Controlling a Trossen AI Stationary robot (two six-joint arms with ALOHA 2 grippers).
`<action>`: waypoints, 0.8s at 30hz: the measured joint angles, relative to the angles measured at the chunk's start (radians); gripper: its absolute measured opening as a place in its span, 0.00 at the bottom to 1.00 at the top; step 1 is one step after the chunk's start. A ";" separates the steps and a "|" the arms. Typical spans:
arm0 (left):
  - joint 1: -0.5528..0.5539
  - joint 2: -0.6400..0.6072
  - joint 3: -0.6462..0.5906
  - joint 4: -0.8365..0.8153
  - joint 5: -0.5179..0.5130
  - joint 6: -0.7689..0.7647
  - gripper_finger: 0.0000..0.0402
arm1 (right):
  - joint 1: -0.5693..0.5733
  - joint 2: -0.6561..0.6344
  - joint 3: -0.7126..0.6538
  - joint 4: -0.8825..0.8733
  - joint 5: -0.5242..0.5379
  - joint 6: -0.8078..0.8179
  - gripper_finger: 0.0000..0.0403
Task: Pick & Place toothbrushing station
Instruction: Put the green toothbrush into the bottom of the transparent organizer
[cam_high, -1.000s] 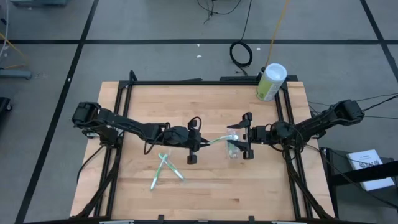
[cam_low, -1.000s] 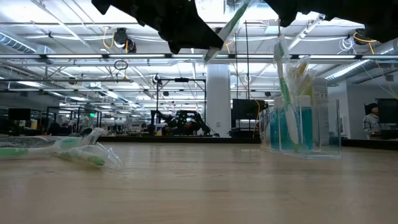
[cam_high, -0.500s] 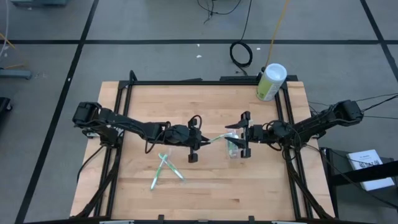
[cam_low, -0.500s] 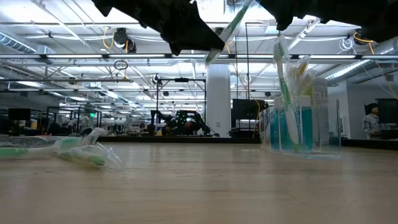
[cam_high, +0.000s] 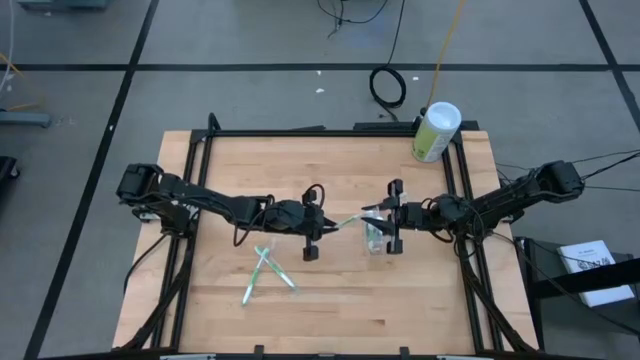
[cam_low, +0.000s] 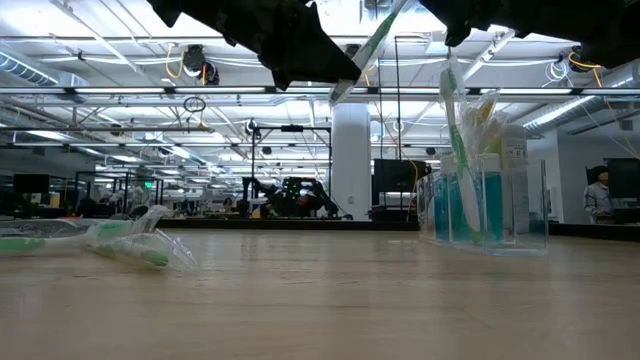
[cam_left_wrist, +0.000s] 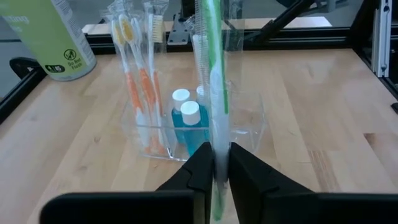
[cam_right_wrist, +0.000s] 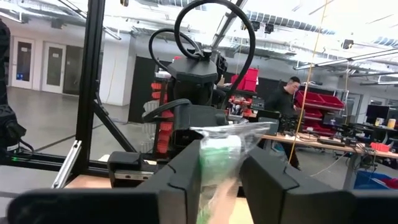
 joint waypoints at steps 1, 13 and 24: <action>0.000 0.000 0.000 0.000 0.000 0.000 0.11 | 0.000 0.000 0.000 0.000 0.000 0.000 0.22; 0.000 0.000 0.000 0.000 0.000 -0.052 0.22 | 0.000 0.000 0.000 0.000 0.000 0.000 0.10; -0.025 -0.005 0.000 0.029 0.002 -0.072 0.56 | 0.001 -0.004 0.000 0.002 0.003 -0.004 0.08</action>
